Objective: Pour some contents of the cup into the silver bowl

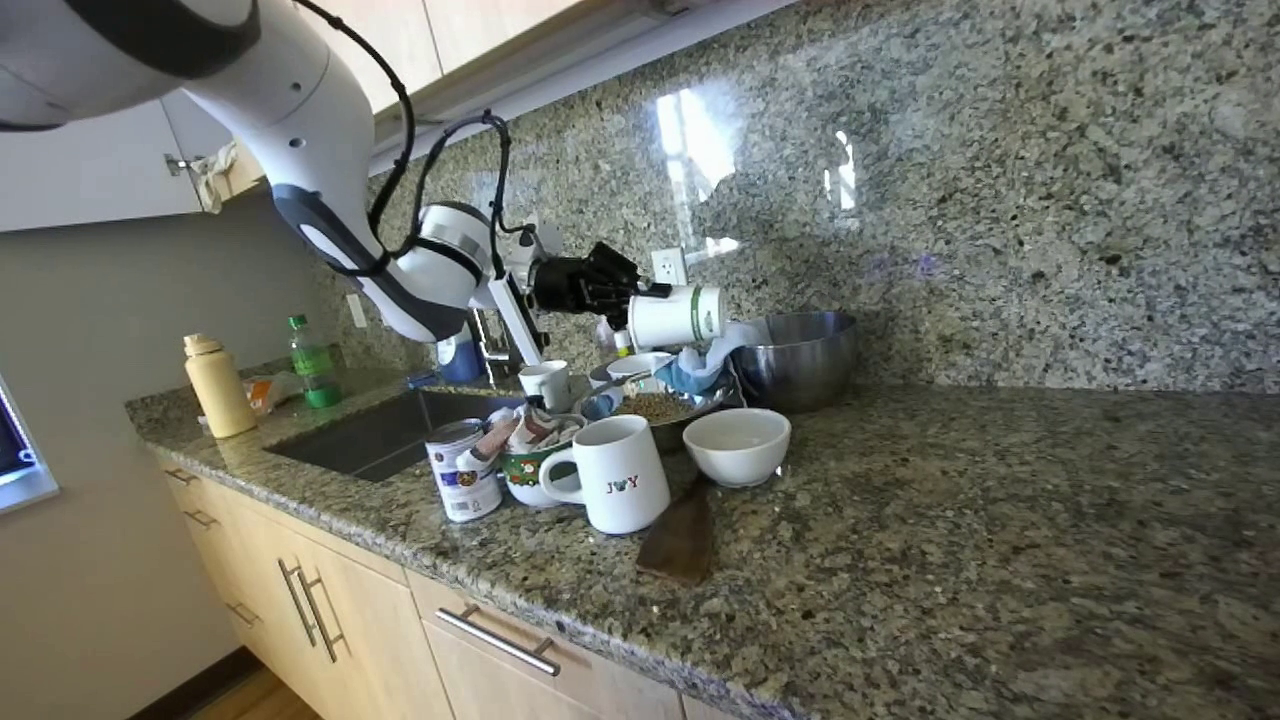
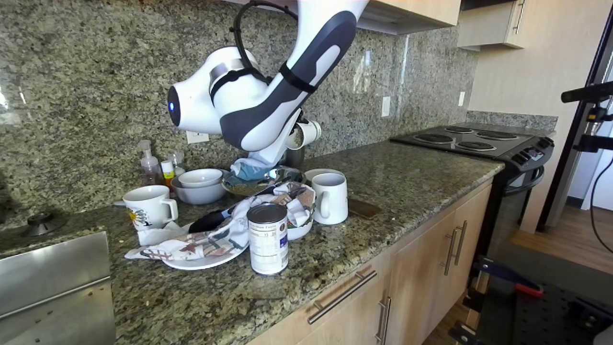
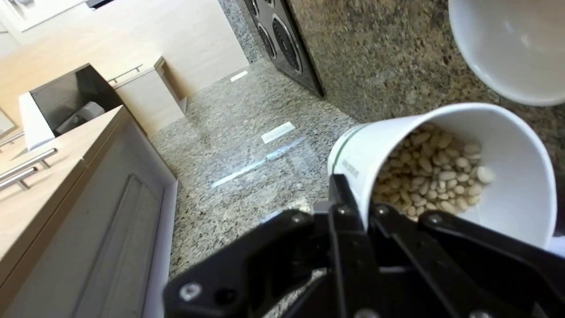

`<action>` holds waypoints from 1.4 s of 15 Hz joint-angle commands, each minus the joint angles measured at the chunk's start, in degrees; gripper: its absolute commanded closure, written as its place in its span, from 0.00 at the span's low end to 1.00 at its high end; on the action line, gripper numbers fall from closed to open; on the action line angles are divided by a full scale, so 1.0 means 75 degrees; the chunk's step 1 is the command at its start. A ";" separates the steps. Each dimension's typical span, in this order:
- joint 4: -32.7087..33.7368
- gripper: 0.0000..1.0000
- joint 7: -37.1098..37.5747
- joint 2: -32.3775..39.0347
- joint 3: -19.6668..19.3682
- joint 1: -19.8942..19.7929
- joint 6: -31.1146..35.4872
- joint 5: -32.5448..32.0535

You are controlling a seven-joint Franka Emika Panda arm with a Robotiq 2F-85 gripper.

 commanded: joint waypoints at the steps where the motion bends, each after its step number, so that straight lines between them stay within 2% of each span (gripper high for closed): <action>1: 0.0562 1.00 0.0204 0.0445 0.0072 0.0040 -0.0588 -0.0426; 7: 0.0913 1.00 0.0481 0.0909 0.0070 0.0101 -0.1060 -0.1074; 15: 0.0960 1.00 0.0874 0.1348 0.0145 0.0296 -0.1768 -0.1768; 21: 0.0972 1.00 0.0994 0.1444 0.0235 0.0189 -0.2094 -0.2065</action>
